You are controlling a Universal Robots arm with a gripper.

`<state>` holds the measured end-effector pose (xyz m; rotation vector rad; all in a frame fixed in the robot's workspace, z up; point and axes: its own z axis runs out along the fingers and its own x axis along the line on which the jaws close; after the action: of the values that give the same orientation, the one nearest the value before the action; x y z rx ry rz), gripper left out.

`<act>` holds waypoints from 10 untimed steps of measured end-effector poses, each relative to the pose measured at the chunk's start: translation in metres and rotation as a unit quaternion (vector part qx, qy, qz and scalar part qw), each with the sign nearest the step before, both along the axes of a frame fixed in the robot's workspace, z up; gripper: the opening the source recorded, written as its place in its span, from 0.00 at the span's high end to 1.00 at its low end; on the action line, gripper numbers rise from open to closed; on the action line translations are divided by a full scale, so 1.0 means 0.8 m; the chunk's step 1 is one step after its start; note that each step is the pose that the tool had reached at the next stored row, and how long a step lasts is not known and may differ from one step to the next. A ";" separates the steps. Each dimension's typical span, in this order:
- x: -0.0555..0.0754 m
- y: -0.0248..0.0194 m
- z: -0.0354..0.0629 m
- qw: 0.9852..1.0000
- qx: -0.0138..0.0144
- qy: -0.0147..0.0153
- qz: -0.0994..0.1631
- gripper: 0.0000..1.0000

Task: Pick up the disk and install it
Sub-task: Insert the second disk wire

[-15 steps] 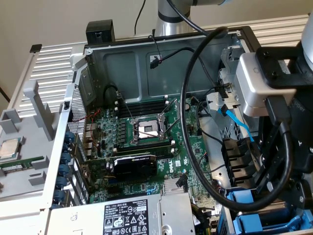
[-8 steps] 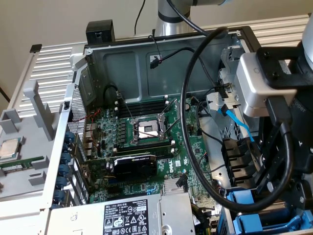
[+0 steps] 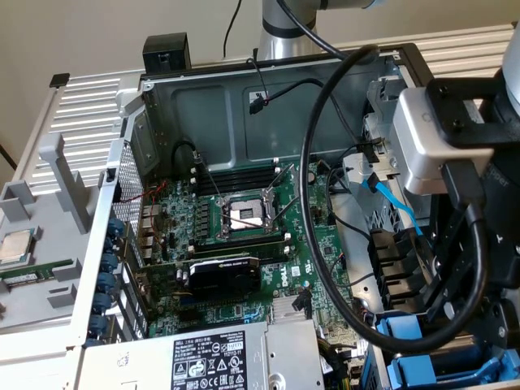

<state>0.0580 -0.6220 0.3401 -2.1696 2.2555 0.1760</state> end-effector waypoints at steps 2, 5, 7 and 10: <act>0.000 0.0000 0.000 1.000 0.000 0.000 0.000 0.84; 0.000 -0.0001 0.000 1.000 0.000 0.000 0.000 0.84; 0.000 -0.0001 0.000 1.000 0.000 0.000 0.000 0.84; 0.000 -0.0001 0.000 1.000 0.000 0.000 0.000 0.84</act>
<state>0.0580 -0.6221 0.3400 -2.1697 2.2555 0.1760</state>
